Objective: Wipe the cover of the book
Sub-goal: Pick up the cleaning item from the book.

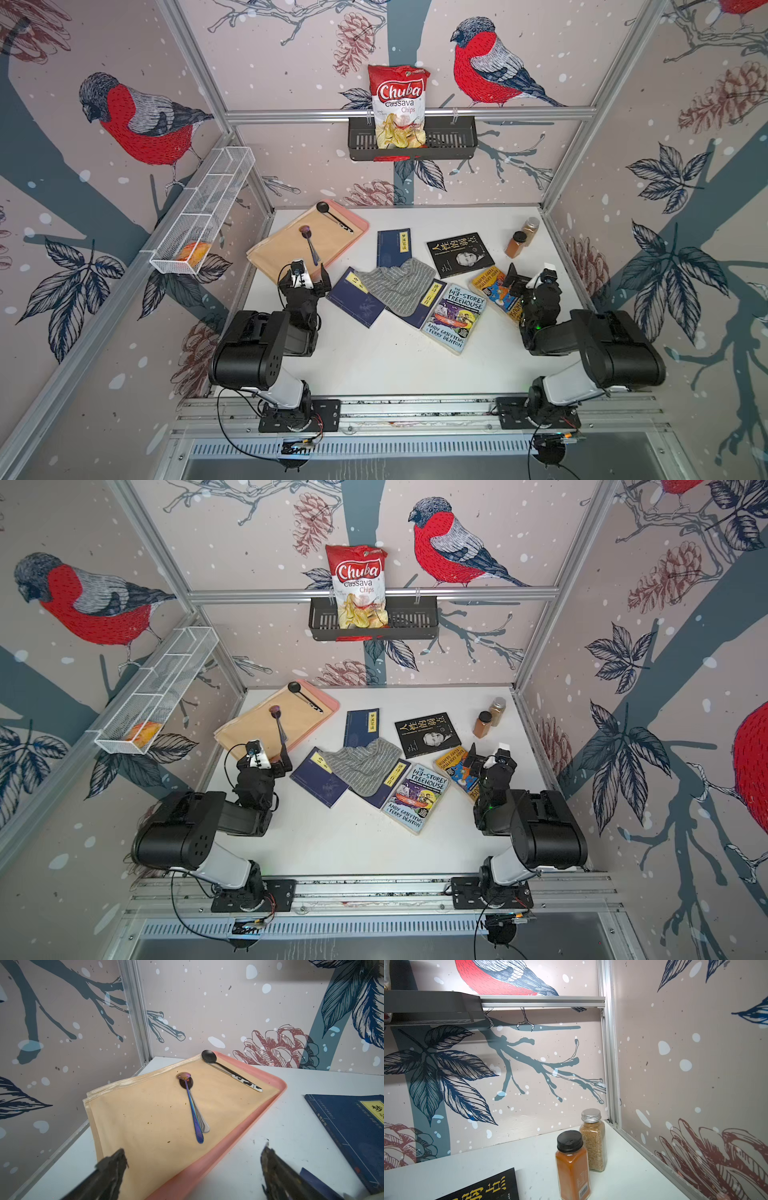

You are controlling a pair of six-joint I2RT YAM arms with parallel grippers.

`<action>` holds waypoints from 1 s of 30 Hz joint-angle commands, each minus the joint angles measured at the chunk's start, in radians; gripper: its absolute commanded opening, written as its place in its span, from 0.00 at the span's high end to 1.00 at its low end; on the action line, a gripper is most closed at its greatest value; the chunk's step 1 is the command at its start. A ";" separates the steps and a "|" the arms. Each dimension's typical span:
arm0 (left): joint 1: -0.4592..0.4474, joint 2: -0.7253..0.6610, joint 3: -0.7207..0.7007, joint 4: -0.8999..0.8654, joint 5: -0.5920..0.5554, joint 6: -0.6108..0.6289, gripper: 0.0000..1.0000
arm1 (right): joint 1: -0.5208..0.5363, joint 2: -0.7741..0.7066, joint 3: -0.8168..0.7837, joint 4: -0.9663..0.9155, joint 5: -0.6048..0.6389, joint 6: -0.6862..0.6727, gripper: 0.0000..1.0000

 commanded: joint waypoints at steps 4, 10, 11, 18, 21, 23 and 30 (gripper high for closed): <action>-0.002 0.000 0.003 0.013 0.010 0.014 0.02 | 0.000 0.001 0.003 0.037 -0.005 -0.017 0.00; 0.006 -0.001 0.006 0.005 0.026 0.010 0.02 | -0.006 0.001 0.006 0.029 -0.018 -0.014 0.00; 0.008 -0.002 0.006 0.005 0.031 0.009 0.02 | -0.007 0.001 0.007 0.029 -0.020 -0.014 0.00; 0.013 -0.002 0.008 -0.001 0.042 0.007 0.02 | -0.012 0.002 0.009 0.025 -0.026 -0.012 0.00; 0.013 -0.002 0.008 -0.001 0.043 0.005 0.02 | -0.010 0.001 0.008 0.027 -0.027 -0.013 0.00; 0.014 -0.002 0.006 0.002 0.043 0.005 0.02 | -0.010 -0.001 0.005 0.030 -0.023 -0.015 0.00; 0.012 -0.086 0.021 -0.094 -0.050 -0.023 0.02 | 0.047 -0.083 0.059 -0.125 0.087 -0.047 0.00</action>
